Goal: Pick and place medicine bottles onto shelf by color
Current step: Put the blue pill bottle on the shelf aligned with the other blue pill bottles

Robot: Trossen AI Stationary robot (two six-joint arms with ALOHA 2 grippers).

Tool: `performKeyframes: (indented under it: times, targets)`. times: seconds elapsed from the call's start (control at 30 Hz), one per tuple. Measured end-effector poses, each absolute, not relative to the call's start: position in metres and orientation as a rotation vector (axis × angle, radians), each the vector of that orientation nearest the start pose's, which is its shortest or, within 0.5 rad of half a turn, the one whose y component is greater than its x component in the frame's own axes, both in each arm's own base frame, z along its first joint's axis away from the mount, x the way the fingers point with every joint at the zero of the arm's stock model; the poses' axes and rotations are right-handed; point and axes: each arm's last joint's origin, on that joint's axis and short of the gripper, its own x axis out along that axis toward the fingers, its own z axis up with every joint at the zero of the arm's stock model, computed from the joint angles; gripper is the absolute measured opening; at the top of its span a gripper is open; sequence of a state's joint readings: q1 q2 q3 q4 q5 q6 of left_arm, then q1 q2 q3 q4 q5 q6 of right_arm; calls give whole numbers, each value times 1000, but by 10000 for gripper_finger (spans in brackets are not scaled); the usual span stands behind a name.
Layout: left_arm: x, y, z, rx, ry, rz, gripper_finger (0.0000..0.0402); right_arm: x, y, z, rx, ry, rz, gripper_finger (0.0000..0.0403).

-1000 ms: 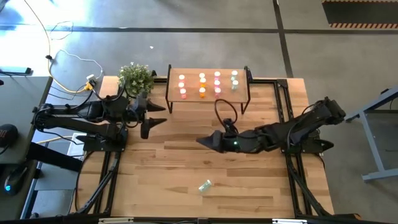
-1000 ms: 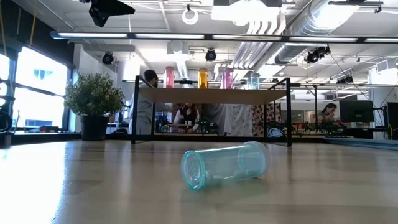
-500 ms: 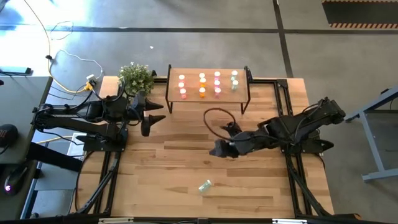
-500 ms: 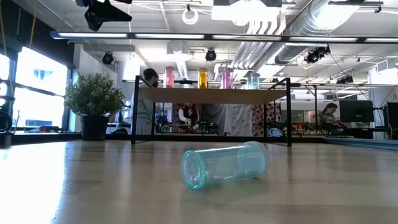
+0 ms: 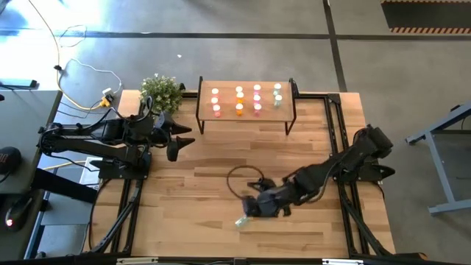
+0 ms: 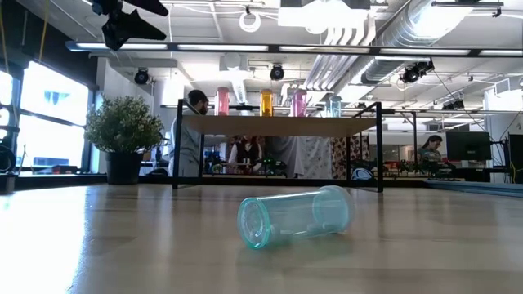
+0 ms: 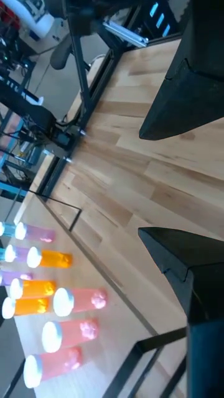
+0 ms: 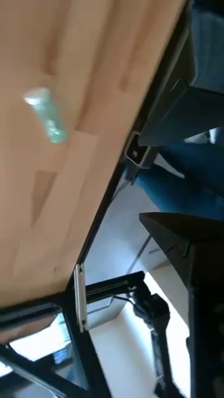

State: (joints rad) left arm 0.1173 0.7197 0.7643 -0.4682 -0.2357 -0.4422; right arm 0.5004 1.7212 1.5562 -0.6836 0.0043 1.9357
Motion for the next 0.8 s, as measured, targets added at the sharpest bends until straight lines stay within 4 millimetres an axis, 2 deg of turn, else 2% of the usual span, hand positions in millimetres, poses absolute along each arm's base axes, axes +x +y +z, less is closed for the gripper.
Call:
performKeyframes:
  times: [0.23, 0.37, 0.53, 0.8]
  targets:
    - [149, 24, 308, -392, 354, 439, 232, 359, 208, 272, 1759, 876, -528, 177]
    - [149, 24, 308, -329, 374, 415, 232, 373, 216, 249, 1811, 844, -556, 177]
    - [149, 24, 308, -326, 378, 399, 232, 379, 222, 228, 1846, 855, -628, 177]
    - [149, 24, 308, -326, 378, 396, 232, 381, 228, 207, 1858, 855, -712, 177]
